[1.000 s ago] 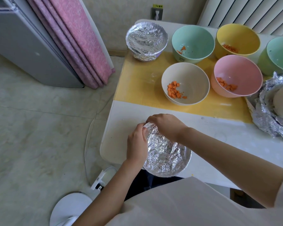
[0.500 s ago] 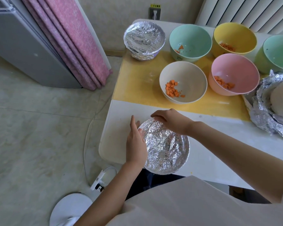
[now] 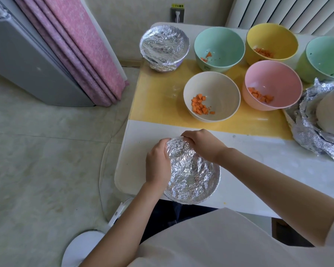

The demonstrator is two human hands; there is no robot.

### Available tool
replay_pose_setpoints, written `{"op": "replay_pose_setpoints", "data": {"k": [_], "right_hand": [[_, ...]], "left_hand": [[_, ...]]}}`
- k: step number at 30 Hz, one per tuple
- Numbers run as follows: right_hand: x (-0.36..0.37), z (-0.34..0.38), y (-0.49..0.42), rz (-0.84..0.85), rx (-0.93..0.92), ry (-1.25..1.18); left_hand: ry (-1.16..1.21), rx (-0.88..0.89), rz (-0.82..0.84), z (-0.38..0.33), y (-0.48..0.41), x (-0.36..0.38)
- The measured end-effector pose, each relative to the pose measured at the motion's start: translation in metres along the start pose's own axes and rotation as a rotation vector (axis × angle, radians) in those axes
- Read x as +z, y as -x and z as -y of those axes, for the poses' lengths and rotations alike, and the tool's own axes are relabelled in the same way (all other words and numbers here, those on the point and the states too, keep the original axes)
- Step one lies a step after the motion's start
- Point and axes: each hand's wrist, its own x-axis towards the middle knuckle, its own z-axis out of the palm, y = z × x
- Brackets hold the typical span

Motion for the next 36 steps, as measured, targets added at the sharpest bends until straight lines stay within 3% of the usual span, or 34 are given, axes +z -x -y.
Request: {"op": "replay_pose_setpoints", "data": {"k": [3,6,16,20,28,36], "right_hand": [[-0.003,0.005,-0.004,0.010,0.027,0.064],[-0.008,0.015,-0.010,0.140,0.077,0.205],[-0.008,0.022,-0.016,0.182,0.071,0.252],[-0.004,0.024,-0.020,0.256,0.005,0.138],[0.002,0.015,-0.018,0.145,0.028,0.119],[0.011,0.027,-0.020,0.141,-0.105,0.154]], "left_hand": [[-0.010,0.024,-0.020,-0.001,0.000,-0.001],[-0.034,0.041,-0.023,-0.001,0.002,0.000],[-0.023,0.036,-0.031,-0.002,0.003,0.001],[-0.012,0.024,-0.035,-0.003,0.004,0.000],[0.064,-0.018,0.087,0.010,0.000,-0.005],[-0.014,0.010,-0.011,0.008,0.003,-0.003]]}}
